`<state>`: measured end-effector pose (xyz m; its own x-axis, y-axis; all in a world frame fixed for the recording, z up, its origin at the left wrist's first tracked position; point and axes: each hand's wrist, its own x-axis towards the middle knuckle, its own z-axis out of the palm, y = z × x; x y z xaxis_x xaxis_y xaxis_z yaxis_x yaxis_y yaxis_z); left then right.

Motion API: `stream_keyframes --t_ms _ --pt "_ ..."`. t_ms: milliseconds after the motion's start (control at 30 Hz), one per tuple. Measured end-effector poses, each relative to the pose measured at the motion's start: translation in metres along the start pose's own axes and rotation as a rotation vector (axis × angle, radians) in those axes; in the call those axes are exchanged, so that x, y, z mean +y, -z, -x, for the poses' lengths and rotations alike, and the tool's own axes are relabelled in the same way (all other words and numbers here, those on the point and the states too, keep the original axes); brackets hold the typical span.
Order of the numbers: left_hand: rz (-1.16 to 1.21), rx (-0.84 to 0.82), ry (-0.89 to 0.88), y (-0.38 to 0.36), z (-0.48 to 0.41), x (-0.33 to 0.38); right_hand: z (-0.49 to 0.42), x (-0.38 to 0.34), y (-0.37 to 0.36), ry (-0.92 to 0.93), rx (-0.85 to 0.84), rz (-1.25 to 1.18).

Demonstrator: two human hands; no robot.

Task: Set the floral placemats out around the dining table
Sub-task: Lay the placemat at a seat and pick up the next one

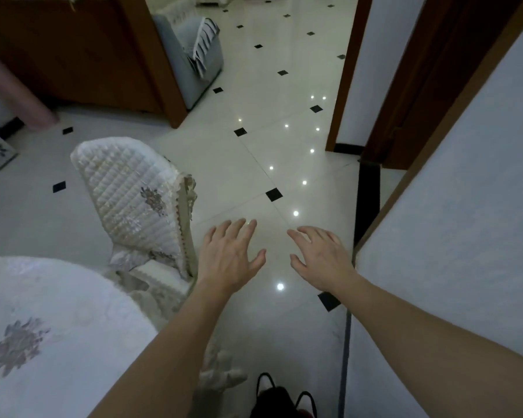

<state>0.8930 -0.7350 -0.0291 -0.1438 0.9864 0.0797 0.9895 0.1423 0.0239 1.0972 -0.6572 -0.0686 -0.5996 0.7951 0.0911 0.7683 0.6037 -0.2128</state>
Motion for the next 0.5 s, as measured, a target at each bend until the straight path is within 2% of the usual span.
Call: stream_keyframes --t_ms 233,500 --pt "-0.001 0.015 0.026 -0.008 -0.088 -0.038 -0.102 0.012 0.004 0.015 0.036 -0.034" --pt "0.03 -0.013 0.033 -0.024 -0.228 -0.113 -0.265 0.02 -0.002 0.034 0.048 0.009"
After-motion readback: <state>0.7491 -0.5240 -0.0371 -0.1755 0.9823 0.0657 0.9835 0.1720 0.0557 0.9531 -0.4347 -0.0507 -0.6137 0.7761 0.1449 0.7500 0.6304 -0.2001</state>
